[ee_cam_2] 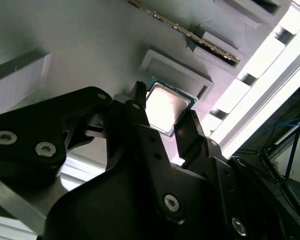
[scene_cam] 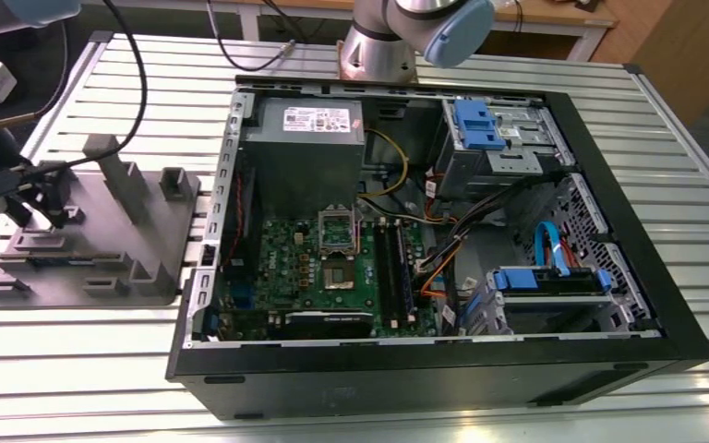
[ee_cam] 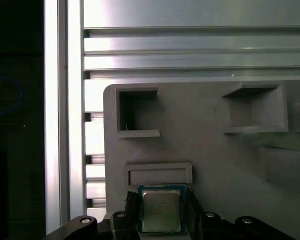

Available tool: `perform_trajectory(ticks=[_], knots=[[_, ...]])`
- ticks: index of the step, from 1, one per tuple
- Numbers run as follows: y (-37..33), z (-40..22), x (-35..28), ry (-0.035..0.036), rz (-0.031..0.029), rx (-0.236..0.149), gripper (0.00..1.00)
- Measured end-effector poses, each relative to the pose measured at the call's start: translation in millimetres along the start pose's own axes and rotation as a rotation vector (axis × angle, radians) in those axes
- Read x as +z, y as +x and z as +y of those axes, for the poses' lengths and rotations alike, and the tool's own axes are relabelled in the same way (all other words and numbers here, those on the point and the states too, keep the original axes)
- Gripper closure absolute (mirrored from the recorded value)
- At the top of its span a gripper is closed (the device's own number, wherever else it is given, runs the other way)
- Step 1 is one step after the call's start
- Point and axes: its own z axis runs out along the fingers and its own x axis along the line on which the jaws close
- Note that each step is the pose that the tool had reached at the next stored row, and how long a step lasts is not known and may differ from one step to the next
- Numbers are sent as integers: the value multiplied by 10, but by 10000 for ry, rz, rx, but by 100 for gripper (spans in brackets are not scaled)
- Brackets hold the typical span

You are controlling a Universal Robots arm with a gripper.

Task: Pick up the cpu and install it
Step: 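Pick up the cpu and move it towards the insertion slot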

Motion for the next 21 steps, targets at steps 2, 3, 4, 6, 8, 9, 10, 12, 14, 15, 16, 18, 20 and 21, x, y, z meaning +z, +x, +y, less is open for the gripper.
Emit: perform_trajectory(ticks=[2, 3, 4, 6, 8, 9, 10, 12, 14, 15, 16, 18, 20, 21], knots=[[-2, 3, -54, -1, -1, 0, 53], [-3, 4, -81, 0, 0, 1, 53], [-4, 5, -108, 0, 0, 0, 53], [-7, 8, -166, -1, 0, 0, 53], [-9, 10, -217, -1, 0, 0, 53], [-10, 11, -243, -1, 0, 0, 53], [-11, 12, -270, -2, -1, 0, 53], [-13, 15, -329, -2, -1, 1, 53], [-16, 18, -400, -2, 0, 0, 53], [-18, 20, -438, -2, 0, 0, 53], [-19, 22, -481, -2, 0, 0, 53], [-22, 26, -564, -3, -1, 0, 53], [-26, 29, -643, -2, 0, 0, 53], [-27, 31, -681, -2, 0, 0, 53]])
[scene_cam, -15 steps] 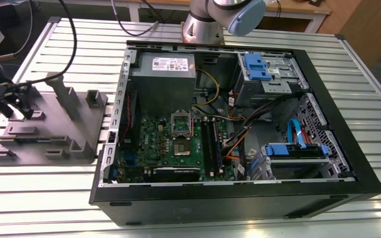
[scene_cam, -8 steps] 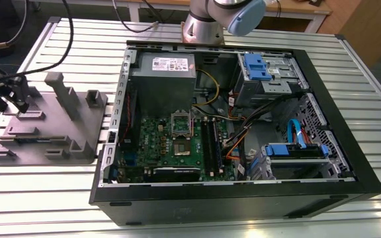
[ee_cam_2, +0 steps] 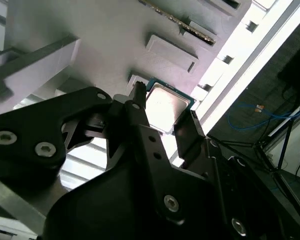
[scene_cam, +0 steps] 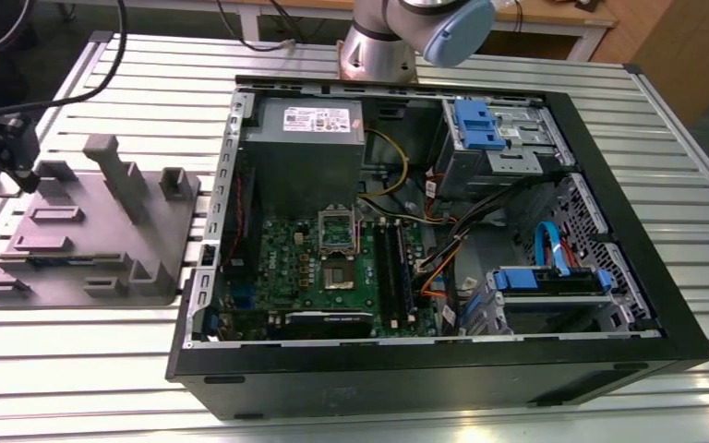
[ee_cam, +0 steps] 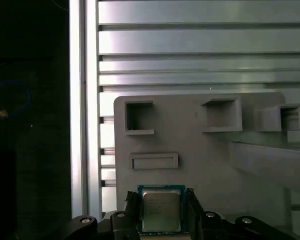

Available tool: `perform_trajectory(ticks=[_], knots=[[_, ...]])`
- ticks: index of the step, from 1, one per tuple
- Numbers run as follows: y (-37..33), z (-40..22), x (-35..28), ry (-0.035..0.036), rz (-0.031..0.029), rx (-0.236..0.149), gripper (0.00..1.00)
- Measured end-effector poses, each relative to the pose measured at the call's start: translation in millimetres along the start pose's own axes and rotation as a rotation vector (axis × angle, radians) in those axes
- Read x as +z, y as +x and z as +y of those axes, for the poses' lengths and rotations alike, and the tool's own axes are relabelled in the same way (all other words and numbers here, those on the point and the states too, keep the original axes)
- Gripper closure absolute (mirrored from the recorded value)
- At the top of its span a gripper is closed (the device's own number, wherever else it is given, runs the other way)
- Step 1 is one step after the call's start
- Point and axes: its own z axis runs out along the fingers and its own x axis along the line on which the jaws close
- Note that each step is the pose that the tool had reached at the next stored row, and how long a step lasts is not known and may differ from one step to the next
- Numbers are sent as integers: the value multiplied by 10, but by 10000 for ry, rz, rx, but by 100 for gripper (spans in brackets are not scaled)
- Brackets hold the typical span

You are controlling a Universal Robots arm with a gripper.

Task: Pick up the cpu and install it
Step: 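Pick up the cpu and move it towards the insertion slot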

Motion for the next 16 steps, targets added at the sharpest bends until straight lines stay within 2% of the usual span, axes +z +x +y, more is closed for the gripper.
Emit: perform_trajectory(ticks=[11, 12, 15, 16], knots=[[-21, 21, -460, -4, 0, 0, 53], [-24, 24, -533, -3, 0, 0, 53], [-29, 30, -643, -3, 1, 0, 53], [-32, 32, -702, -4, 0, 0, 53]])
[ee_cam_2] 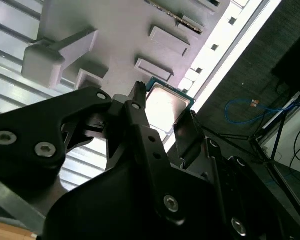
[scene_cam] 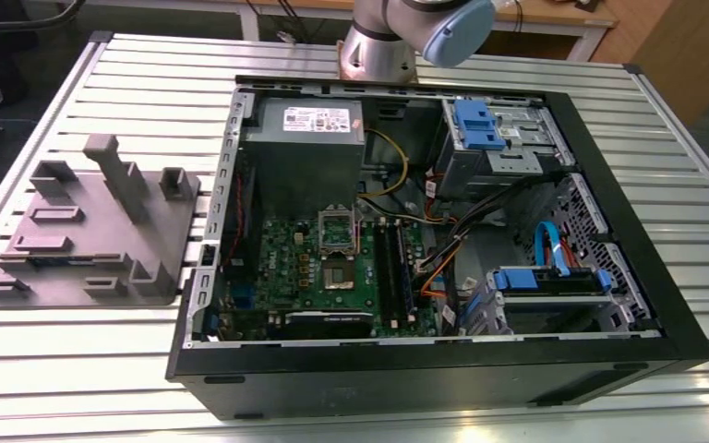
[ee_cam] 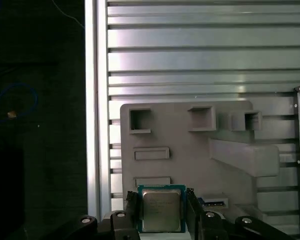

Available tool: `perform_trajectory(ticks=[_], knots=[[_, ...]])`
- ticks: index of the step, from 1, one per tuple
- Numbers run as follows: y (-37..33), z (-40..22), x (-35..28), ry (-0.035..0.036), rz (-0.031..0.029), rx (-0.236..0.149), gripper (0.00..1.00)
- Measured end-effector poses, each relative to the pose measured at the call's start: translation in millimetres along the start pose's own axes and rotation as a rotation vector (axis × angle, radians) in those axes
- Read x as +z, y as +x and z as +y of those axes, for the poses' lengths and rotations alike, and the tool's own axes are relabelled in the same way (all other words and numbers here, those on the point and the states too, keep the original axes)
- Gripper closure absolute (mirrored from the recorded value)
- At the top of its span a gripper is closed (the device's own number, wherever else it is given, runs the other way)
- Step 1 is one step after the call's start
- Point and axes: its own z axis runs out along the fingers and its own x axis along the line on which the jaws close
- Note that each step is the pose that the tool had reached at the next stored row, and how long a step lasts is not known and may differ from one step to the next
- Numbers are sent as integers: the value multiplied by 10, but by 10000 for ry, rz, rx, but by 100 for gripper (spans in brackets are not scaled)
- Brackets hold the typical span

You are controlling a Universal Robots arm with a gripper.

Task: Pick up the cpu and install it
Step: 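Pick up the cpu and move it towards the insertion slot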

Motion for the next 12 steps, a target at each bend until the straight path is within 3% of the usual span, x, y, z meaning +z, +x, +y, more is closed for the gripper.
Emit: perform_trajectory(ticks=[6, 12], knots=[[-5, 4, -90, 1, 0, 0, 53], [-5, 4, -92, 0, 0, -1, 53]])
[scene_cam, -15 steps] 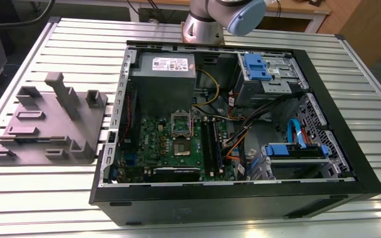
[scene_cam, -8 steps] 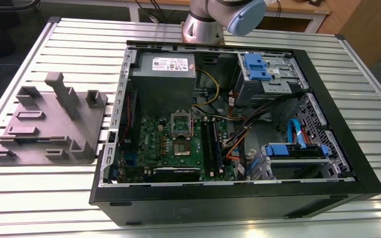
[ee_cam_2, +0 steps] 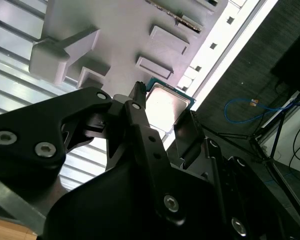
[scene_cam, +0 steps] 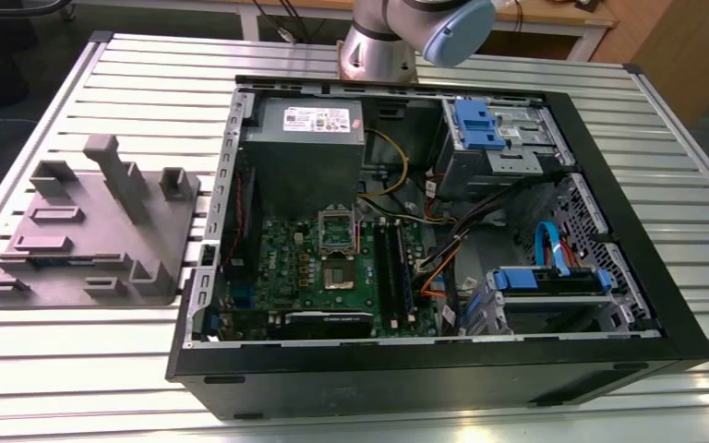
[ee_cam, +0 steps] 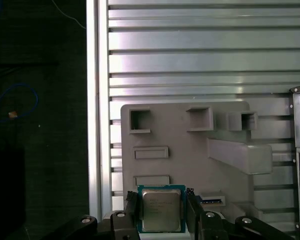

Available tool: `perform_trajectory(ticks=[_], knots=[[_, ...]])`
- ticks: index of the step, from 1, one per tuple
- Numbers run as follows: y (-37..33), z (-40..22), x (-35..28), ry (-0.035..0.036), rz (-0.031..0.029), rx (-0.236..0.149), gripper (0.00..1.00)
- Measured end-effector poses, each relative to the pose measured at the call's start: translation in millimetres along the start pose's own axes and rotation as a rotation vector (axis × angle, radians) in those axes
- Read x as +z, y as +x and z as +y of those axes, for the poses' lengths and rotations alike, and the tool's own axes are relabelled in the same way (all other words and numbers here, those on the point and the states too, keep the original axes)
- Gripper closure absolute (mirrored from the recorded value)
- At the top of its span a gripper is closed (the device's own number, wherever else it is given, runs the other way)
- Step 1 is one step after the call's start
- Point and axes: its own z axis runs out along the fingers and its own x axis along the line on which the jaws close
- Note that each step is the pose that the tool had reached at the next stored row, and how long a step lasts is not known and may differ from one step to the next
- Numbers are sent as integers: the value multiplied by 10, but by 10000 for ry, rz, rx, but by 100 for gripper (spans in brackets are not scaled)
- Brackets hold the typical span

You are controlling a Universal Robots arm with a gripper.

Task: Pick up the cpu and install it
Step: 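Pick up the cpu and move it towards the insertion slot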

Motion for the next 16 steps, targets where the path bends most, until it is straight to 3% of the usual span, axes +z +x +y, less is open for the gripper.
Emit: perform_trajectory(ticks=[16], knots=[[-100, 5, 3, 0, -1, 1, 53]])
